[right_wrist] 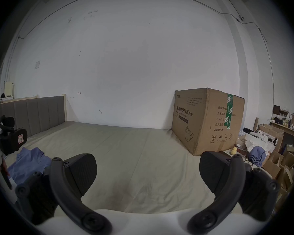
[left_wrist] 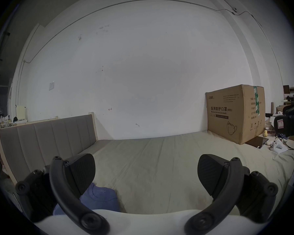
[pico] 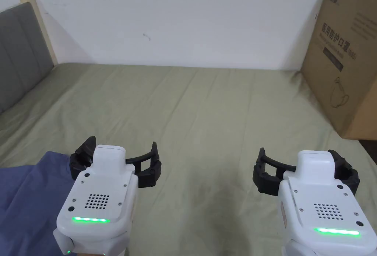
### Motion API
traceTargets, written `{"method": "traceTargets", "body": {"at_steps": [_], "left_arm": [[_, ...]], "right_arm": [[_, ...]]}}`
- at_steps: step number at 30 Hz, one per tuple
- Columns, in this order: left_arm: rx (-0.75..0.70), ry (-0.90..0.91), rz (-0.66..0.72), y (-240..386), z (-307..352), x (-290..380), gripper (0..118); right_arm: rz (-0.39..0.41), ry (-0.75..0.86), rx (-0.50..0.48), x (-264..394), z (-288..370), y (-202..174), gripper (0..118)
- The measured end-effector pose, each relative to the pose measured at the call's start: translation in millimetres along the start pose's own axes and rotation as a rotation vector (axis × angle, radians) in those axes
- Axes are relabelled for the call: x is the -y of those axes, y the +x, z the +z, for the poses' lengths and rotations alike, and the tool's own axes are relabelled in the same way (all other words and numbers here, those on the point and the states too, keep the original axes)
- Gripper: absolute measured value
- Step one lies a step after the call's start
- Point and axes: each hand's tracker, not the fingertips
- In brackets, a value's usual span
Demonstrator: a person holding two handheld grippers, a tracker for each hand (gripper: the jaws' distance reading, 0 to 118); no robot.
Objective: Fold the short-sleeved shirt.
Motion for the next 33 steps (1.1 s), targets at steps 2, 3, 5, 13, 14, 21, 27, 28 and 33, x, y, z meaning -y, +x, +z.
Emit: {"method": "traceTargets", "body": {"at_steps": [2, 3, 5, 13, 14, 21, 27, 28, 33], "left_arm": [[-0.004, 0.005, 0.005, -1, 0, 0, 118], [-0.003, 0.006, 0.005, -1, 0, 0, 118], [-0.002, 0.002, 0.009, -1, 0, -2, 118], [-0.001, 0.005, 0.011, -1, 1, -3, 118], [0.0, 0.003, 0.012, -1, 1, -3, 116], [-0.002, -0.021, 0.116, -2, 0, -10, 0], [0.019, -0.018, 0.108, -1, -2, -13, 0], [0.016, -0.022, 0.099, 0, -2, -12, 0], [-0.016, -0.033, 0.086, -12, 3, -9, 0]], "right_arm": [[0.001, 0.002, 0.004, 0, 0, 0, 118], [0.001, 0.002, 0.002, -1, 0, 0, 118], [-0.001, 0.002, 0.001, -1, 1, 0, 118], [-0.006, -0.003, -0.002, -3, 1, 1, 117], [-0.008, -0.006, -0.005, -3, 1, 1, 116], [-0.012, -0.02, -0.006, -4, 1, 0, 0], [-0.019, -0.031, -0.013, -3, -3, 4, 0], [-0.022, -0.033, -0.015, -3, -4, 4, 0], [-0.015, -0.037, -0.046, -3, -7, -4, 0]]}}
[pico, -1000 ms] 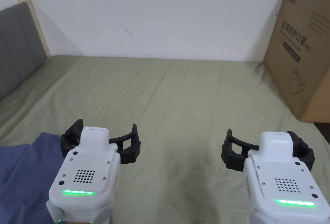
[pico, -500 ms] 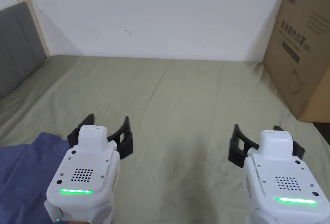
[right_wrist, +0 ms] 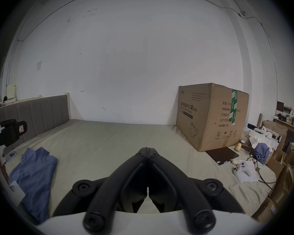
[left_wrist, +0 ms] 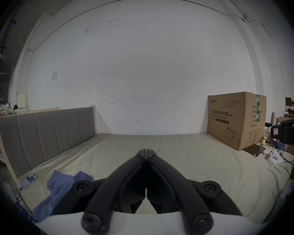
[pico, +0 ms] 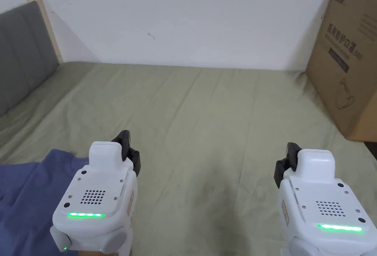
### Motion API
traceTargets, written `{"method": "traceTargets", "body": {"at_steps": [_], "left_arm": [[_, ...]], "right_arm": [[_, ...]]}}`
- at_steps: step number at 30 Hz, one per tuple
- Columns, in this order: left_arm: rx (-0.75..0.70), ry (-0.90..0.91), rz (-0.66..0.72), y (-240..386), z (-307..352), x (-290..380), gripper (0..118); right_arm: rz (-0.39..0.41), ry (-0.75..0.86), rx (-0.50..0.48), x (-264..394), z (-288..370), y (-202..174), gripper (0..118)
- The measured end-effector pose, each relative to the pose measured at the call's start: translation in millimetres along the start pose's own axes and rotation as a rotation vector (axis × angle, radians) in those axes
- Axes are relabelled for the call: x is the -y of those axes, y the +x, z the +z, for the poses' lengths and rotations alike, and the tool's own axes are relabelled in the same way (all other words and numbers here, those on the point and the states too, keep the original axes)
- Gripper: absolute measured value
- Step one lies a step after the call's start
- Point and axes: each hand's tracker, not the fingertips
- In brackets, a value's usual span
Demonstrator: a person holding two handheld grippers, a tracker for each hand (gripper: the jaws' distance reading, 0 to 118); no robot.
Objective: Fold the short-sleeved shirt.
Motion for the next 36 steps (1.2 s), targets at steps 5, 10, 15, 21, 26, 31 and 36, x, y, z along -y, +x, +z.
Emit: {"method": "traceTargets", "body": {"at_steps": [5, 10, 15, 21, 26, 31, 36], "left_arm": [[-0.089, -0.012, 0.01, -35, 15, 2, 0], [-0.222, -0.013, 0.009, -86, 45, 1, 0], [-0.366, -0.023, -0.002, -141, 81, 0, 0], [-0.482, -0.045, -0.013, -186, 125, -1, 0], [-0.54, -0.064, -0.012, -209, 148, 1, 0], [-0.544, -0.109, 0.006, -221, 148, 5, 0], [-0.452, -0.243, 0.074, -227, 122, 10, 0]], "right_arm": [[0.013, 0.01, -0.087, -4, -7, -27, 0], [0.021, 0.027, -0.22, -10, -13, -75, 0], [0.019, 0.037, -0.351, -15, -10, -129, 0], [0.025, 0.031, -0.478, -14, -2, -184, 0], [0.033, 0.022, -0.549, -11, 6, -215, 0], [0.042, 0.024, -0.578, -12, 11, -225, 0], [0.055, 0.028, -0.565, -12, 7, -218, 0]]}}
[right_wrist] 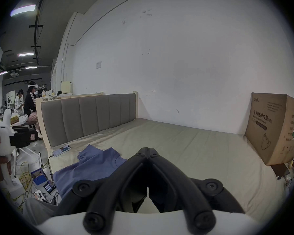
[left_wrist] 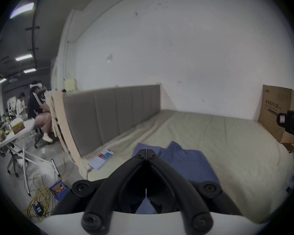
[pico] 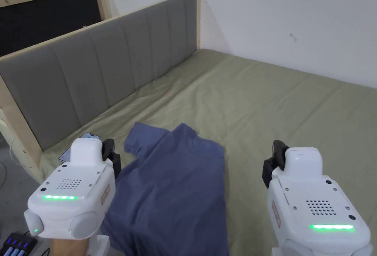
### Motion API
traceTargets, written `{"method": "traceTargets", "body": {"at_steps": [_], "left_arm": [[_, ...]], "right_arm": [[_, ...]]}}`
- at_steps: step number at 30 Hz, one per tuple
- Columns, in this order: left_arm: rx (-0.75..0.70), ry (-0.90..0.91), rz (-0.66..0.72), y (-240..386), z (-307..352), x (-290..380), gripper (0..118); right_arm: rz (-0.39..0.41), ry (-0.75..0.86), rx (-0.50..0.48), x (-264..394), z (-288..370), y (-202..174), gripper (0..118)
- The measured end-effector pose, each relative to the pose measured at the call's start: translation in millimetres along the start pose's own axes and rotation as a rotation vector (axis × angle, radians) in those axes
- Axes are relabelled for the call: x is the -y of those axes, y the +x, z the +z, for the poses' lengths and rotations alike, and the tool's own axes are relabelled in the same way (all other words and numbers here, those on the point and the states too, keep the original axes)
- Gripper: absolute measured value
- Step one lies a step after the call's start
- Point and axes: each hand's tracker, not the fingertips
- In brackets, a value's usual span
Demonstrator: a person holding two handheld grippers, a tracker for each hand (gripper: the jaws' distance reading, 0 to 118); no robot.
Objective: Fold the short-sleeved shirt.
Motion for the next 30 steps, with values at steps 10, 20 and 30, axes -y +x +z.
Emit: {"method": "traceTargets", "body": {"at_steps": [10, 20, 30], "left_arm": [[0.14, -0.469, 0.051, 49, -110, 17, 108], [0.109, -0.673, -0.04, 89, -193, 81, 104], [0.122, -0.735, -0.136, 109, -198, 105, 45]], "right_arm": [[0.015, -0.038, 0.095, 8, 0, 39, 0], [0.024, -0.099, 0.179, 24, -4, 79, 0], [-0.002, -0.152, 0.246, 43, 1, 109, 0]]}}
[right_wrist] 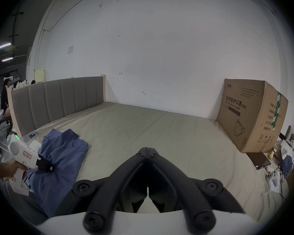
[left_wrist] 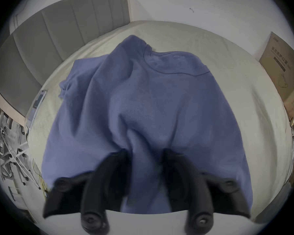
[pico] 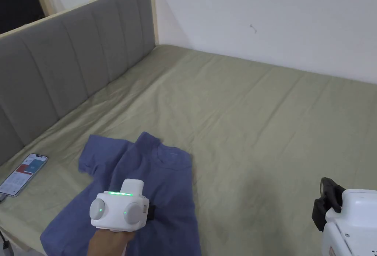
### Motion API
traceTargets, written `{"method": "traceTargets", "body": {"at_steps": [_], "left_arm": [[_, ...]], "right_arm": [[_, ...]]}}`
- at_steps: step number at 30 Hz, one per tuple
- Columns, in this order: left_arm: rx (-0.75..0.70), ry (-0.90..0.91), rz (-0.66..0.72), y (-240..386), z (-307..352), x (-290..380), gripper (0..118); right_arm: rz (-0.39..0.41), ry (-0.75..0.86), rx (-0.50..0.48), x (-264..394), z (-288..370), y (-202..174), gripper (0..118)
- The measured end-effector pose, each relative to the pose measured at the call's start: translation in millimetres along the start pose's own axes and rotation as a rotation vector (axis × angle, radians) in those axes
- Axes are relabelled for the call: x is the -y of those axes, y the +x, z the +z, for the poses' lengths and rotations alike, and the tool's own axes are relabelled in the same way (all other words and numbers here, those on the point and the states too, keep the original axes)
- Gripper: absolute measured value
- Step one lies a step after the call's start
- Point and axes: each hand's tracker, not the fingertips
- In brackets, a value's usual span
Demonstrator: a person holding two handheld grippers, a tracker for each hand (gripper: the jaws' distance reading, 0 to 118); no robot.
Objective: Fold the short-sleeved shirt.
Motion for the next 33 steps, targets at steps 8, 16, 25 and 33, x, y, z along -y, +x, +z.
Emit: {"method": "traceTargets", "body": {"at_steps": [8, 16, 25, 33], "left_arm": [[0.162, 0.118, 0.163, -16, 48, -1, 2], [0.367, 0.315, 0.123, 14, 163, -46, 2], [0.536, 0.481, -0.151, 119, 255, -115, 2], [0.697, 0.505, -0.303, 234, 285, -129, 2]], "right_arm": [[-0.034, 0.006, 0.002, 1, 10, 13, 0], [-0.063, 0.054, 0.011, -8, 30, 31, 0], [-0.084, 0.111, 0.081, -14, 65, 72, 0], [-0.097, 0.137, 0.217, -11, 98, 125, 0]]}}
